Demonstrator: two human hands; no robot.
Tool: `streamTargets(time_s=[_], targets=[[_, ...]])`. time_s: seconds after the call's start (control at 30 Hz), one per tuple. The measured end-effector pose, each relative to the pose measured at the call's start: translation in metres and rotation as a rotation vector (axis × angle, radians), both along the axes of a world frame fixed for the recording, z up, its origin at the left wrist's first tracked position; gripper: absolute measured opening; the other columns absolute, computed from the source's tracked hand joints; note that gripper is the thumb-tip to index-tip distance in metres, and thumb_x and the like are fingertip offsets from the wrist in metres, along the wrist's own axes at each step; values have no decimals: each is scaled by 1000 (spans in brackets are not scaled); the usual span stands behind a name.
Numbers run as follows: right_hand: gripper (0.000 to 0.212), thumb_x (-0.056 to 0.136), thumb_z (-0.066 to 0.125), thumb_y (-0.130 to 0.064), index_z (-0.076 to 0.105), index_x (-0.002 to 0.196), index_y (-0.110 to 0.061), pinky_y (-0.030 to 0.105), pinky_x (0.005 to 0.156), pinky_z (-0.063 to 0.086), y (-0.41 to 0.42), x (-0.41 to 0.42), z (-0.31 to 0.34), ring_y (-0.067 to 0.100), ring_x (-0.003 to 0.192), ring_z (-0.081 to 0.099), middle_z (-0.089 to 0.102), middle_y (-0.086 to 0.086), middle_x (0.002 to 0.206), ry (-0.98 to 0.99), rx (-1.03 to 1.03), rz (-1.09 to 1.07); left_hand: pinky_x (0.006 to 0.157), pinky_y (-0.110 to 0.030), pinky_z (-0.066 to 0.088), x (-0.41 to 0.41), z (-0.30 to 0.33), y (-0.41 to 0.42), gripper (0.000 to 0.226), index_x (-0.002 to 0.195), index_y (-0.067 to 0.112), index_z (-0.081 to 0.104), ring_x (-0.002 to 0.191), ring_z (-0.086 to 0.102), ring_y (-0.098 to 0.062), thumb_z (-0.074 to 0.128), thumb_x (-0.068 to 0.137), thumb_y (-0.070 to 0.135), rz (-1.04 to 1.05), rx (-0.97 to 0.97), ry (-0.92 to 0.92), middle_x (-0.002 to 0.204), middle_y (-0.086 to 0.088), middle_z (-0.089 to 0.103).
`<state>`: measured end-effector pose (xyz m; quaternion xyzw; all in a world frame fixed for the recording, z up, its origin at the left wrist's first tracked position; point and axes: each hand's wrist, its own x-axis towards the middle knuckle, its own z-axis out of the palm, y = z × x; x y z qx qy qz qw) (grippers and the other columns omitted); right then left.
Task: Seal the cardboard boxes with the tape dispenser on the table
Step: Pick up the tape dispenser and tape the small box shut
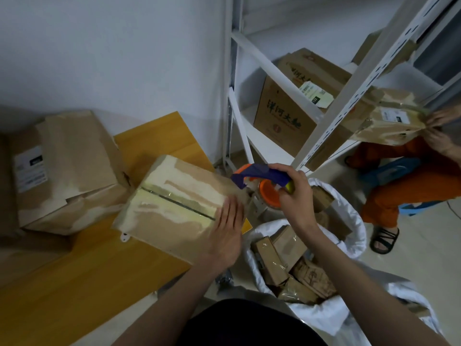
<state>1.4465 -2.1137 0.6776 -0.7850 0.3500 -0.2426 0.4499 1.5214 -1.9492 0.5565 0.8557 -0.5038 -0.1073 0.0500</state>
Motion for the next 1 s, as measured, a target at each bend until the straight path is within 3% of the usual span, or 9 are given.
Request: streamTargets(time_s=[0.1, 0.33, 0.4, 0.5, 0.6, 0.7, 0.8, 0.9, 1.0], targets=[[68, 77, 58, 15, 64, 123, -35, 25, 94, 44, 10, 12, -2, 8, 113, 54, 63, -3, 120, -84, 104, 0, 122, -52, 19, 1, 2, 15, 73, 158, 1, 17, 153, 5, -39, 26, 87, 19, -123, 2, 24, 165, -24, 6], [49, 89, 64, 6, 65, 124, -28, 22, 89, 50, 31, 31, -4, -2, 106, 58, 65, -13, 119, -148, 324, 38, 124, -46, 18, 34, 13, 56, 70, 159, 10, 18, 154, 9, -28, 27, 93, 31, -296, 7, 16, 167, -10, 11], [47, 89, 64, 7, 66, 124, -24, 19, 85, 50, 35, 35, -5, -4, 100, 61, 67, -13, 114, -164, 363, 35, 125, -48, 14, 41, 17, 64, 71, 161, 13, 9, 155, 0, -28, 29, 100, 43, -237, 9, 19, 168, -10, 2], [44, 90, 65, 4, 67, 123, -26, 21, 81, 53, 39, 39, -8, -3, 94, 63, 69, -19, 104, -178, 439, 20, 124, -39, -6, 42, 26, 71, 92, 160, 14, -6, 154, -16, -19, 22, 96, 75, -3, 24, 79, 167, -6, -17], [42, 91, 66, 1, 68, 122, -28, 21, 76, 53, 38, 44, -10, -2, 90, 64, 69, -16, 103, -192, 486, 4, 123, -41, 1, 42, 27, 71, 85, 160, 11, 7, 156, 1, -24, 10, 98, 69, 153, 69, 117, 168, -10, -2], [42, 92, 67, -3, 67, 123, -31, 24, 76, 55, 35, 51, -9, 8, 98, 65, 67, -3, 114, -203, 526, 4, 121, -43, 11, 43, 18, 69, 83, 158, 8, 24, 153, 18, -29, 12, 100, 66, 176, 105, 135, 166, -14, 15], [41, 94, 64, -5, 64, 126, -31, 27, 79, 58, 33, 58, -11, 18, 106, 65, 63, 3, 122, -186, 537, 21, 125, -39, 1, 46, 20, 69, 78, 161, 18, 6, 155, -5, -18, 22, 99, 62, 176, 44, 162, 167, -1, -9], [37, 96, 64, -13, 63, 126, -35, 38, 89, 59, 35, 68, -20, 17, 111, 65, 64, -1, 123, -139, 512, 76, 125, -38, 2, 51, 22, 74, 80, 161, 24, 7, 154, -10, -13, 37, 96, 60, 201, -54, 176, 165, 7, -15], [34, 97, 66, -24, 61, 128, -38, 43, 97, 56, 40, 78, -29, 15, 116, 63, 64, -4, 128, -76, 480, 137, 125, -46, 1, 59, 22, 73, 109, 161, 20, 7, 154, -13, -23, 37, 77, 82, 328, -25, 155, 167, -4, -13]])
